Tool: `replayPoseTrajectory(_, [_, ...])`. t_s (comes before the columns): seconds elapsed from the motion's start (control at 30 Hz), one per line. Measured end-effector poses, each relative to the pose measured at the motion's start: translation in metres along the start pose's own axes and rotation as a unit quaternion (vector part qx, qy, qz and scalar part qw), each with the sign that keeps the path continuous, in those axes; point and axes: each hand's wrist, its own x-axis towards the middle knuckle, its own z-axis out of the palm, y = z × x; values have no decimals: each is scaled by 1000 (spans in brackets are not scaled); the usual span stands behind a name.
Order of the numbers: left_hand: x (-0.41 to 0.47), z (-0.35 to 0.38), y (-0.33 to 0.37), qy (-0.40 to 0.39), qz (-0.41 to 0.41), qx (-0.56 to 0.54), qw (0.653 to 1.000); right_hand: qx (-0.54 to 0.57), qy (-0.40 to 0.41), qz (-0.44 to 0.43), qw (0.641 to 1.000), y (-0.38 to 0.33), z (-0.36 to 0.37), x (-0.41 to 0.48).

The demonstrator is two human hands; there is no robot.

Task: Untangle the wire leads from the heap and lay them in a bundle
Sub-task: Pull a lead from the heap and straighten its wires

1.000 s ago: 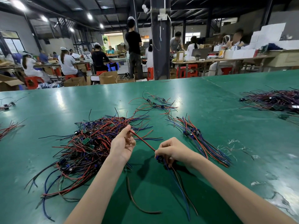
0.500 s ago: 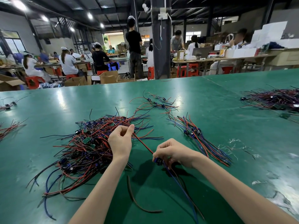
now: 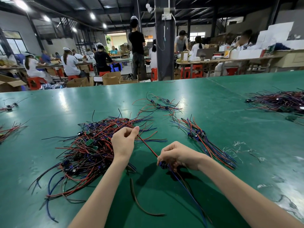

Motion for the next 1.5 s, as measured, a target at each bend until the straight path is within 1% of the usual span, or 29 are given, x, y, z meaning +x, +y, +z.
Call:
replayPoseTrajectory(0.07, [0, -1, 6, -12, -79, -95, 992, 0, 2, -1, 1000, 0, -1, 0])
replayPoseTrajectory(0.13, [0, -1, 10, -20, -137, -176, 975, -1, 5, -4, 1000, -1, -1, -1])
replayPoseTrajectory(0.2, [0, -2, 13, -27, -175, -222, 959, -12, 8, -6, 1000, -2, -2, -2])
replayPoseTrajectory(0.23, [-1, -2, 14, -32, -181, -224, 957, -22, 9, -5, 1000, -2, -2, -1])
replayPoseTrajectory(0.33, [-5, -1, 14, -42, -170, -196, 965, -42, 5, 1, 999, 0, -1, -1])
replayPoseTrajectory(0.57, [-7, 1, 12, -23, -173, -186, 967, -23, 9, -4, 1000, 0, 0, -1])
replayPoseTrajectory(0.67, [-8, 4, 12, -33, -183, -212, 959, -6, 39, -22, 999, -1, 1, 0])
replayPoseTrajectory(0.73, [-8, 6, 13, -51, -198, -239, 949, 6, 83, -42, 996, -2, 0, 2])
replayPoseTrajectory(0.83, [-13, 12, 14, -97, -207, -237, 944, 37, 144, -65, 987, -3, -3, 6])
replayPoseTrajectory(0.9, [-19, 16, 15, -147, -206, -232, 939, 59, 184, -71, 979, -2, -4, 8])
replayPoseTrajectory(1.0, [-32, 22, 16, -254, -203, -226, 918, 95, 245, -77, 962, -1, -5, 11])
replayPoseTrajectory(1.07, [-40, 27, 16, -298, -193, -203, 913, 107, 270, -84, 953, 0, -6, 13])
replayPoseTrajectory(1.17, [-44, 29, 16, -300, -189, -189, 916, 116, 280, -90, 949, 1, -7, 15])
replayPoseTrajectory(1.3, [-44, 27, 21, -306, -228, -248, 890, 133, 279, -83, 947, 1, -7, 15])
replayPoseTrajectory(1.4, [-45, 27, 23, -322, -239, -258, 879, 151, 281, -81, 944, 2, -8, 15])
replayPoseTrajectory(1.5, [-47, 27, 23, -327, -247, -258, 875, 154, 277, -79, 945, 3, -9, 15])
